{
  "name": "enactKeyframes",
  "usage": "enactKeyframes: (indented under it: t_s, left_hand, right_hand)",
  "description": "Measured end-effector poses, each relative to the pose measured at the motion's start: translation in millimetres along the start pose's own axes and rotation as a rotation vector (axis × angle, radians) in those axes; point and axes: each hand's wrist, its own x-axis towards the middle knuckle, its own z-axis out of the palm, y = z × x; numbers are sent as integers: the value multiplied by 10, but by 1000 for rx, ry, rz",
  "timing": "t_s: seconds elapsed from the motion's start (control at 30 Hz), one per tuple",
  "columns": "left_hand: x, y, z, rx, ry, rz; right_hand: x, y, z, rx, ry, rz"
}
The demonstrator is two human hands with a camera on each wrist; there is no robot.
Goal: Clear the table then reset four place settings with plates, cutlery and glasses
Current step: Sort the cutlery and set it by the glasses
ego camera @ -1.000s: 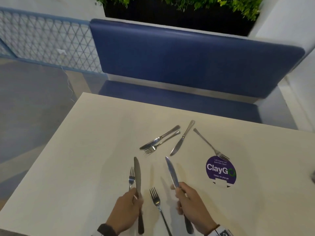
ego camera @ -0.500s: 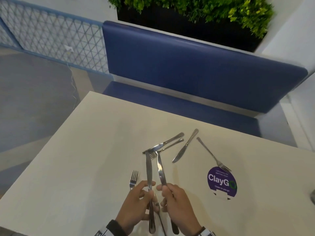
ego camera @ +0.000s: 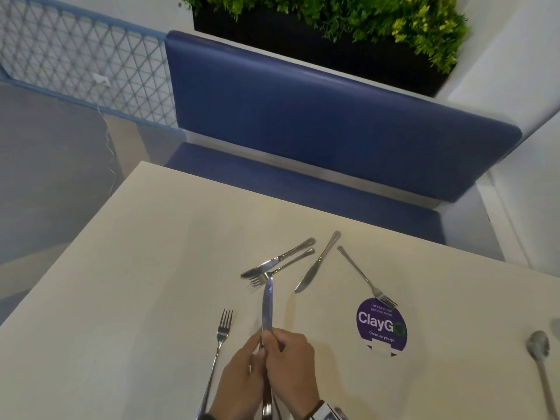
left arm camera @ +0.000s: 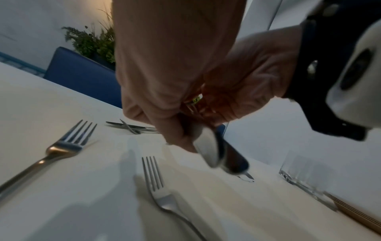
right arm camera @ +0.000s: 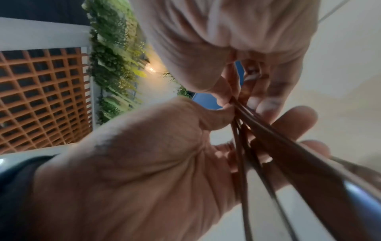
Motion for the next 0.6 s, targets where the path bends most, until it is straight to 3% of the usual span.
enactKeyframes:
  t_s: [0.2,0.4,0.53,0.6]
  left_hand:
    - [131,78,72,-60,92,71]
    - [315,-17,53,-117,56,-25]
    - [395,-114,-86,-216,82,-107]
    - [390,-123,-215,-248,79,-141]
  right_hand:
    - [184,-52,19,-146,92,-73]
    - [421,-229,-149,-299,-244,-146]
    - [1331,-1,-637,-606,-9,-126]
    - [1767,156,-870,-788,25,-61]
